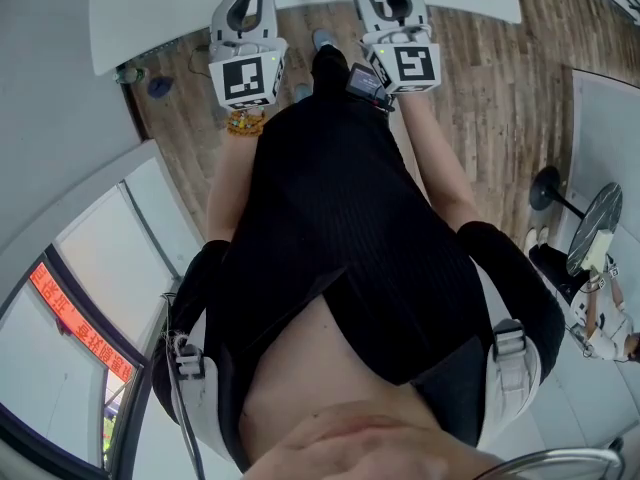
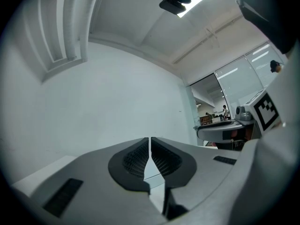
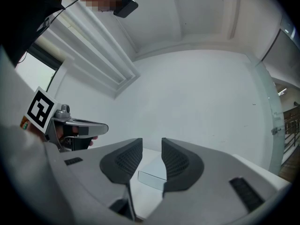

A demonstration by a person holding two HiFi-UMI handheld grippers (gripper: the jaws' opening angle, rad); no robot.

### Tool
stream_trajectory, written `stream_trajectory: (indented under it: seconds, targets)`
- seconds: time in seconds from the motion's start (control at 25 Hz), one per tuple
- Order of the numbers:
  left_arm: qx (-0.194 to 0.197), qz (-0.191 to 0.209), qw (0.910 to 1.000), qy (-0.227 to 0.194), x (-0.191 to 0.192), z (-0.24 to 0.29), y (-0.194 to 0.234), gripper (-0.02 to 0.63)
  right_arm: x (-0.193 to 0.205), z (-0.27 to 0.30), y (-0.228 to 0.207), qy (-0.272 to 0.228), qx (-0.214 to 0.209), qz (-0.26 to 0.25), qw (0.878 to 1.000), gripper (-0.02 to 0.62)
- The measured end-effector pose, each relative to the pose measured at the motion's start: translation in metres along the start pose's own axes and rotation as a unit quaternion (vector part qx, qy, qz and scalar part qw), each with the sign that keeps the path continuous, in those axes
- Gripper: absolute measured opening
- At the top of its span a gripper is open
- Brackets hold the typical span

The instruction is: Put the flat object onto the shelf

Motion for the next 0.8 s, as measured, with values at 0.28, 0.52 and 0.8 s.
stream_trajectory:
  seconds: [0.28,0.52,0.8]
  targets:
    - [0.003,0.002,1.0000,0.003,0.001,-0.002,0.000,0.026,0.003,-0.003,0.001,0.004,0.005,0.001,1.000,0.127]
    - [0.007,0.006,0.9999,0.007,0.005,0.001,-0.004,0.026,0.010,-0.007,-0.004,0.008,0.009,0.007,1.000,0.121]
    - [0.008,0.006,0.9999,0.011,0.008,0.001,-0.004,0.026,0.017,-0.009,-0.008,0.022,0.024,0.010,0.999,0.067]
Point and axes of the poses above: the fingertips, and each gripper's own axes: z forward along the fingers, y to its left, x out of its underside, the point moved 3 cm from there along -z, backward along the fingers, and after that the axes turned 14 degrees about y, right-handed, at the moved point
